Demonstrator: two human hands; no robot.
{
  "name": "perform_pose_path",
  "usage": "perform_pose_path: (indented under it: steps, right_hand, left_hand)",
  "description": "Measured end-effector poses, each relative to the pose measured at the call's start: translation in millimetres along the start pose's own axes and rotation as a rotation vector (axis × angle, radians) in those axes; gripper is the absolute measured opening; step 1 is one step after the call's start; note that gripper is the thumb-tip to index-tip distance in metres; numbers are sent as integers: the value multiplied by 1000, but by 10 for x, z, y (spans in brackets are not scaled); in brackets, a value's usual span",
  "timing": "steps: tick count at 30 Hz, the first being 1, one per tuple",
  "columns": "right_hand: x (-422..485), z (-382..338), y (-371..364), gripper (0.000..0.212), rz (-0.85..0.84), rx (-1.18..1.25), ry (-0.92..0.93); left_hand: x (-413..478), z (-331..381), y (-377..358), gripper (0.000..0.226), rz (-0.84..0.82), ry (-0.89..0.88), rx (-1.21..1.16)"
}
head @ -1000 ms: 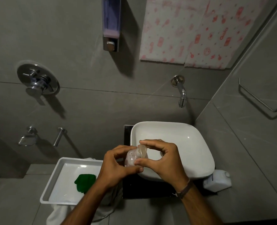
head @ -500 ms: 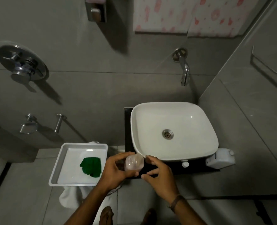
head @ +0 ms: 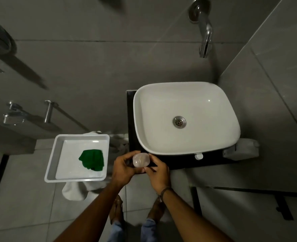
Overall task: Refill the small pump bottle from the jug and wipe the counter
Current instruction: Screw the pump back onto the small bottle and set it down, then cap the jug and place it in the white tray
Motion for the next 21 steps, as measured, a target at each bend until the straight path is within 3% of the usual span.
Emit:
perform_pose_path:
  steps: [5, 9, 10, 13, 15, 17, 19, 21]
  right_hand:
    - [48, 65, -17, 55, 0, 24, -15]
    - [15, 204, 107, 64, 18, 41, -63]
    - [-12, 257, 194, 63, 45, 53, -80]
    - [-118, 440, 596, 56, 185, 68, -124]
    - [-212, 542, 984, 54, 342, 119, -164]
    - [-284, 602, 1426, 55, 533, 190, -180]
    - [-316, 596, 1844, 58, 703, 238, -175]
    - [-282, 545, 2242, 64, 833, 270, -145]
  left_hand:
    - [24, -19, -9, 79, -5, -3, -9]
    - [-114, 178, -43, 117, 69, -16, 134]
    - [-223, 218, -52, 117, 125, -10, 235]
    - [-694, 235, -177, 74, 268, 172, 473]
    - [-904, 259, -467, 51, 154, 259, 466]
    - [-922, 426, -892, 41, -56, 135, 493]
    - [-790, 662, -1344, 33, -210, -115, 578]
    - [-564, 839, -1853, 40, -309, -332, 779]
Point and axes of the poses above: each hand's wrist, its own x-axis towards the middle knuckle, its own y-axis out of the back of the hand, z = x × y, the point moved 4 cm from there along x, towards the middle knuckle, and after that the axes turned 7 degrees about -y, right-handed, at the moved point
